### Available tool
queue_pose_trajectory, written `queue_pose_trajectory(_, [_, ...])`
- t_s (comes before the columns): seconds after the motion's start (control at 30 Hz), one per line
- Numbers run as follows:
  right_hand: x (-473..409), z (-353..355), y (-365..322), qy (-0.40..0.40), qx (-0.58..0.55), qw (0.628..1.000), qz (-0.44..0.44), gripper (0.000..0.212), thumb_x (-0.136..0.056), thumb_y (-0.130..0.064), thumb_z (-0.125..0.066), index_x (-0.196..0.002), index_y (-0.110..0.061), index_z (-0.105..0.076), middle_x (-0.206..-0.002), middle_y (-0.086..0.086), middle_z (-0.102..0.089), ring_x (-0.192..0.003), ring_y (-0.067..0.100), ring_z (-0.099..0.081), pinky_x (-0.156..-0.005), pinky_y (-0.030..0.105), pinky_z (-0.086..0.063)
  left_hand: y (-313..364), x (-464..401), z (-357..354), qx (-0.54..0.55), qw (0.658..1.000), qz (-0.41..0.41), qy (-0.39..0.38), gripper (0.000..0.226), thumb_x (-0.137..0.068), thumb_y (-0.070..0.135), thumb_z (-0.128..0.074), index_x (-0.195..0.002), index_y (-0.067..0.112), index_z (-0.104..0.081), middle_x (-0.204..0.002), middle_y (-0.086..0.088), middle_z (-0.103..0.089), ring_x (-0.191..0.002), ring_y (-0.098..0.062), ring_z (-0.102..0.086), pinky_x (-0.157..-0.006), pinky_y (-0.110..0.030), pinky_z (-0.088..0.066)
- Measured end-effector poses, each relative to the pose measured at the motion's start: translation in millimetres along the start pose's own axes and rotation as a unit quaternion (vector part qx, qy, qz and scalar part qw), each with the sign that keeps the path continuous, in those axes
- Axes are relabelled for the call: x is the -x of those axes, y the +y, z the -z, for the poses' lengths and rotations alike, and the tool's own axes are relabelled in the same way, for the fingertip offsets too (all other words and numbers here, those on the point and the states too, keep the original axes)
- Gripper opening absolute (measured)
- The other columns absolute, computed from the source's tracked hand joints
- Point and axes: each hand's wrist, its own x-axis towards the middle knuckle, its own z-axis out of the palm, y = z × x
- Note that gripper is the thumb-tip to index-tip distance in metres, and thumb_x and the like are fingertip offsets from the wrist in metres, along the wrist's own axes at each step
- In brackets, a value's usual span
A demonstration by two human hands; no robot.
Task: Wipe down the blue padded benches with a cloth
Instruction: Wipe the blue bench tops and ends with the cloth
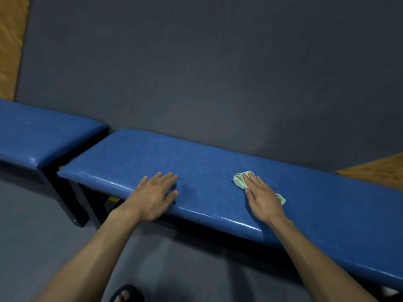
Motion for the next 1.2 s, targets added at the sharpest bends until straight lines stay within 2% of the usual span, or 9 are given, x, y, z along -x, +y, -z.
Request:
queue_pose_trajectory(0.07, [-5, -4, -1, 0.013, -0.007, 1.000, -0.011, 0.050, -0.106, -0.024, -0.034, -0.155, -0.023, -0.025, -0.163, -0.005, -0.019, -0.151, 0.018, -0.015, -0.123, 0.032, -0.012, -10, -5, -8, -0.011, 0.999, -0.014, -0.027, 0.064, -0.100, 0.055, -0.027, -0.158, 0.028, -0.016, -0.166, 0.007, -0.012, -0.153, -0.020, -0.008, -0.123, -0.045, -0.009])
queue_pose_trajectory(0.33, [-48, -36, -66, 0.059, 0.058, 0.990, -0.113, 0.052, -0.102, -0.022, -0.034, -0.154, -0.018, -0.028, -0.162, 0.003, -0.022, -0.148, 0.028, -0.019, -0.120, 0.042, -0.015, -48, -33, 7, 0.023, 0.999, -0.032, 0.015, 0.057, -0.105, 0.045, -0.031, -0.158, 0.027, -0.019, -0.166, 0.008, -0.012, -0.154, -0.017, -0.005, -0.124, -0.042, -0.005])
queue_pose_trajectory(0.57, [-88, -76, -172, 0.040, 0.055, 0.998, -0.002, 0.056, -0.098, -0.020, -0.040, -0.153, -0.021, -0.029, -0.162, 0.001, -0.024, -0.149, 0.026, -0.019, -0.120, 0.042, -0.016, -58, -65, 3, 0.026, 0.999, -0.044, -0.001, 0.055, -0.106, 0.041, -0.029, -0.157, 0.023, -0.019, -0.166, 0.006, -0.013, -0.154, -0.019, -0.007, -0.124, -0.045, -0.006])
queue_pose_trajectory(0.7, [-85, -61, -127, 0.012, 0.028, 0.997, 0.064, 0.061, -0.093, -0.007, -0.040, -0.152, -0.025, -0.035, -0.160, -0.001, -0.031, -0.146, 0.022, -0.031, -0.120, 0.034, -0.023, -61, -78, -4, 0.025, 0.998, -0.059, -0.010, 0.055, -0.105, 0.041, -0.029, -0.157, 0.023, -0.021, -0.166, 0.006, -0.013, -0.154, -0.020, -0.008, -0.124, -0.046, -0.007])
queue_pose_trajectory(0.8, [-74, -34, -54, 0.048, 0.010, 0.999, -0.017, 0.061, -0.091, -0.002, -0.041, -0.148, -0.023, -0.043, -0.154, 0.004, -0.042, -0.140, 0.025, -0.041, -0.119, 0.033, -0.028, -66, -82, -7, 0.020, 0.998, -0.062, -0.014, 0.055, -0.105, 0.041, -0.029, -0.156, 0.023, -0.022, -0.166, 0.006, -0.013, -0.153, -0.019, -0.008, -0.124, -0.046, -0.007])
queue_pose_trajectory(0.9, [-51, -11, -7, 0.068, 0.009, 0.991, -0.118, 0.055, -0.097, -0.004, -0.041, -0.150, -0.018, -0.039, -0.157, 0.004, -0.036, -0.144, 0.025, -0.035, -0.117, 0.037, -0.028, -66, -82, -6, 0.024, 0.998, -0.059, -0.017, 0.055, -0.106, 0.041, -0.028, -0.157, 0.024, -0.021, -0.166, 0.006, -0.012, -0.154, -0.018, -0.007, -0.124, -0.045, -0.005])
queue_pose_trajectory(1.03, [-53, -20, -42, 0.104, 0.014, 0.985, -0.140, 0.047, -0.091, 0.000, -0.046, -0.137, -0.003, -0.052, -0.145, 0.020, -0.048, -0.131, 0.040, -0.045, -0.108, 0.047, -0.039, -63, -80, -3, 0.028, 0.997, -0.064, -0.016, 0.054, -0.106, 0.039, -0.027, -0.157, 0.023, -0.021, -0.166, 0.006, -0.011, -0.154, -0.019, -0.006, -0.124, -0.045, -0.004])
queue_pose_trajectory(1.13, [-69, -49, -103, 0.109, -0.009, 0.991, -0.073, 0.053, -0.084, -0.008, -0.041, -0.134, -0.004, -0.057, -0.141, 0.020, -0.053, -0.127, 0.042, -0.051, -0.107, 0.048, -0.042, -65, -79, -1, 0.028, 0.998, -0.058, -0.016, 0.052, -0.106, 0.036, -0.027, -0.157, 0.023, -0.021, -0.166, 0.006, -0.011, -0.154, -0.019, -0.006, -0.124, -0.044, -0.004])
queue_pose_trajectory(1.2, [-76, -67, -143, 0.082, -0.005, 0.996, -0.022, 0.060, -0.083, -0.015, -0.036, -0.141, -0.009, -0.051, -0.149, 0.014, -0.047, -0.135, 0.037, -0.044, -0.113, 0.047, -0.035, -65, -78, -1, 0.026, 0.998, -0.051, -0.019, 0.052, -0.106, 0.034, -0.027, -0.157, 0.023, -0.020, -0.166, 0.006, -0.011, -0.154, -0.018, -0.006, -0.124, -0.044, -0.004])
